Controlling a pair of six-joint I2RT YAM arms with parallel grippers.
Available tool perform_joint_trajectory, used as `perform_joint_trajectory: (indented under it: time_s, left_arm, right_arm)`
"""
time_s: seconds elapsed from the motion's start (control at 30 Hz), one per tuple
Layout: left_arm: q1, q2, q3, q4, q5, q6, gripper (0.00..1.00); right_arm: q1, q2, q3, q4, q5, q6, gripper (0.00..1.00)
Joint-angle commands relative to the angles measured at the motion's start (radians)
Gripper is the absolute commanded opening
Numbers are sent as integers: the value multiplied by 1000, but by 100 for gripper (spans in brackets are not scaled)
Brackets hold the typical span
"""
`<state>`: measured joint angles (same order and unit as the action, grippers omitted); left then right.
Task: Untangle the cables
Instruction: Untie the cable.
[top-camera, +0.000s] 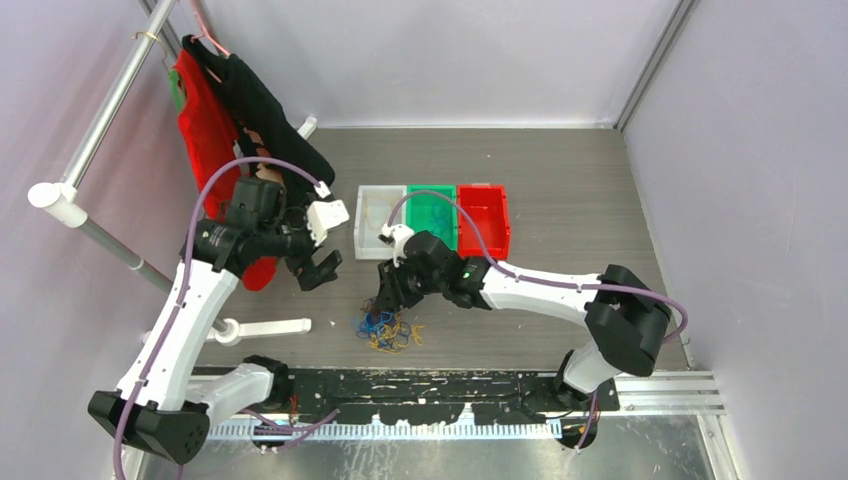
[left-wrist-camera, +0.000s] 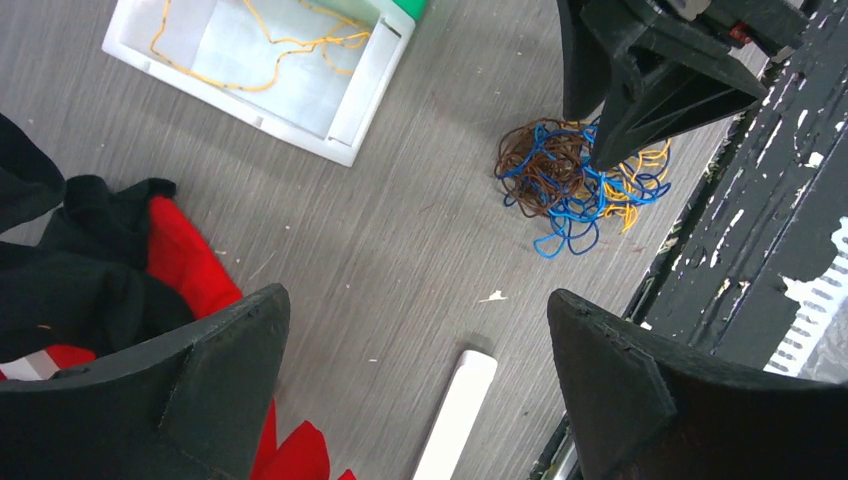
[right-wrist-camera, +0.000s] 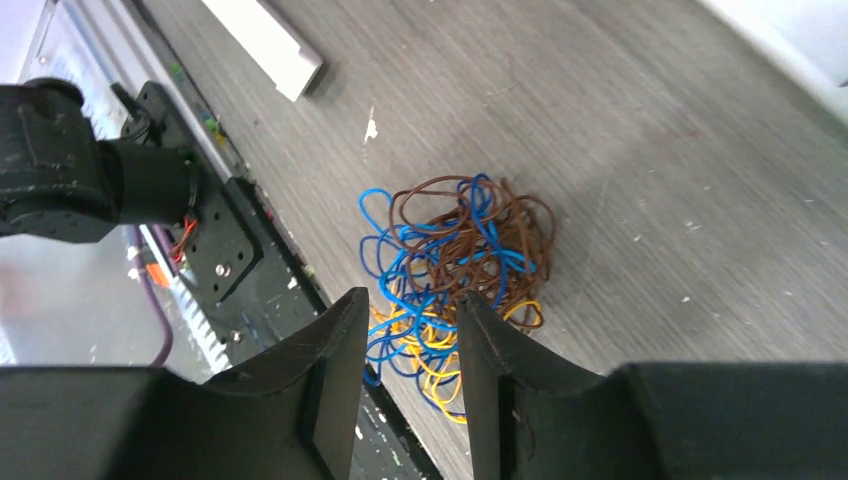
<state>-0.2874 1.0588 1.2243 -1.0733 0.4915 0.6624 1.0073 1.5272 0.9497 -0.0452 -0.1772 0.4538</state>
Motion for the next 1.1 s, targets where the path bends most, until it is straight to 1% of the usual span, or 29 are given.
perform_joint_trajectory:
  time_s: [0.0,0.2,0.37,0.5,0.53,0.57,0.67,0.7,0.73,0.9,1.07]
  left_arm:
    - [6,-43,9,1,53,21,100]
    - [6,-52,10,1,74,10,98]
    - [7,-56,24,-13,101,3,98]
    - [6,-61,33,-15,111,-2,98]
    - [6,-62,35,-15,111,-4,97]
    - [6,-64,33,-16,112,-4,97]
    - [6,-68,28,-21,119,3,96]
    - [5,-71,21,-23,124,11,96]
    - [5,-75,14,-23,129,19,96]
    - [5,-126,-41,0,206,53,95]
    - [5,-194,-123,107,284,16,92]
  right_arm:
    - [13,0,9,36,-124,-28,42]
    - [16,28,27,-28,-96,-61,36]
    - [24,66,67,-100,-56,-110,37]
    - [25,76,69,-91,-55,-115,35]
    - [25,76,67,-82,-50,-113,33]
    - [26,74,64,-71,-45,-108,28]
    - [28,45,50,-19,-24,-91,8]
    - [26,23,47,-6,-20,-86,3]
    - [26,2,44,3,-19,-82,1]
    - [17,-103,70,-11,-51,-58,1]
    - [-7,-191,64,40,-112,8,1]
